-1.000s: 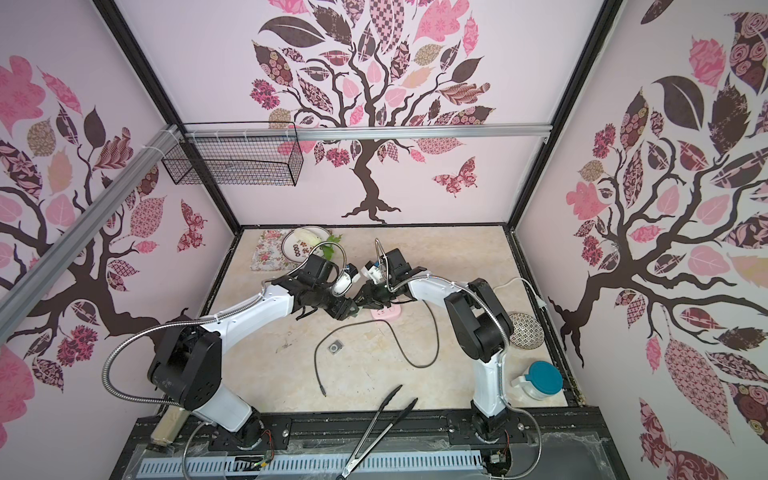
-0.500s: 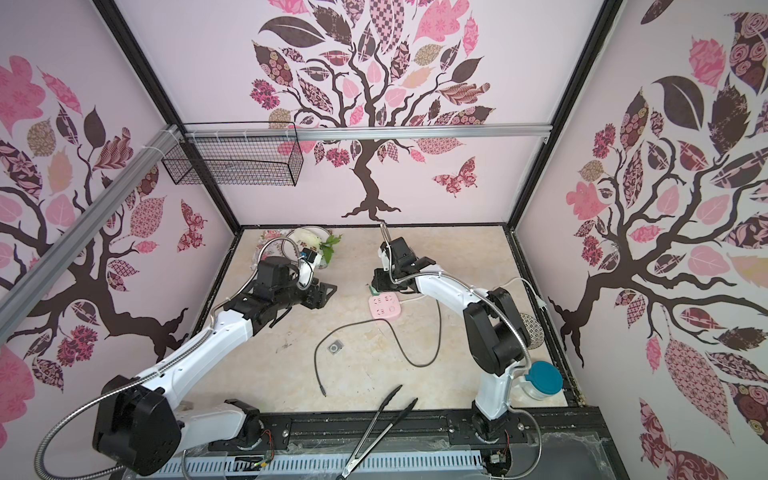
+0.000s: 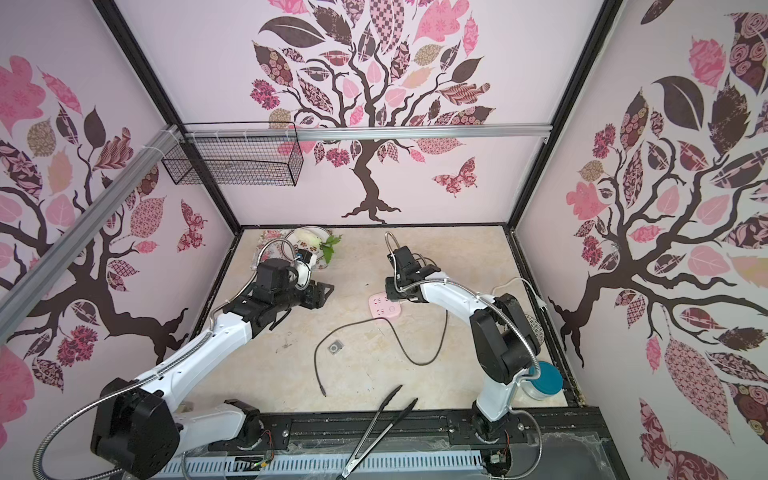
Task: Charge mp3
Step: Insert the plug into the socket.
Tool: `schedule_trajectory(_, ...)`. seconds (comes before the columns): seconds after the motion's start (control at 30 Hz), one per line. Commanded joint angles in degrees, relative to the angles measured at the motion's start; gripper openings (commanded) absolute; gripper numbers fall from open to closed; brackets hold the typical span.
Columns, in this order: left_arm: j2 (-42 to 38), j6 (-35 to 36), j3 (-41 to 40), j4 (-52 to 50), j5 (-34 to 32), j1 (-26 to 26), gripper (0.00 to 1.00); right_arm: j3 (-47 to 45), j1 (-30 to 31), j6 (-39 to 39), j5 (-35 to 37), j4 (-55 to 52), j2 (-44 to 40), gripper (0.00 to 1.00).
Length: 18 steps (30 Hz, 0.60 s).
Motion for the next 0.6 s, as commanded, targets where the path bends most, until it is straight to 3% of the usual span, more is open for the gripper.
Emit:
schedule_trajectory(0.0, -0.82, -0.68, -1.05, 1.56, -1.07, 0.1, 0.71, -2.02, 0.28, 1.7, 0.7, 4.13, -3.07, 0.0)
schedule_trajectory(0.57, 0.3, -0.64, -3.17, 4.08, -1.99, 0.18, 0.7, -2.39, 0.29, -1.34, -1.66, 9.17, -2.35, 0.0)
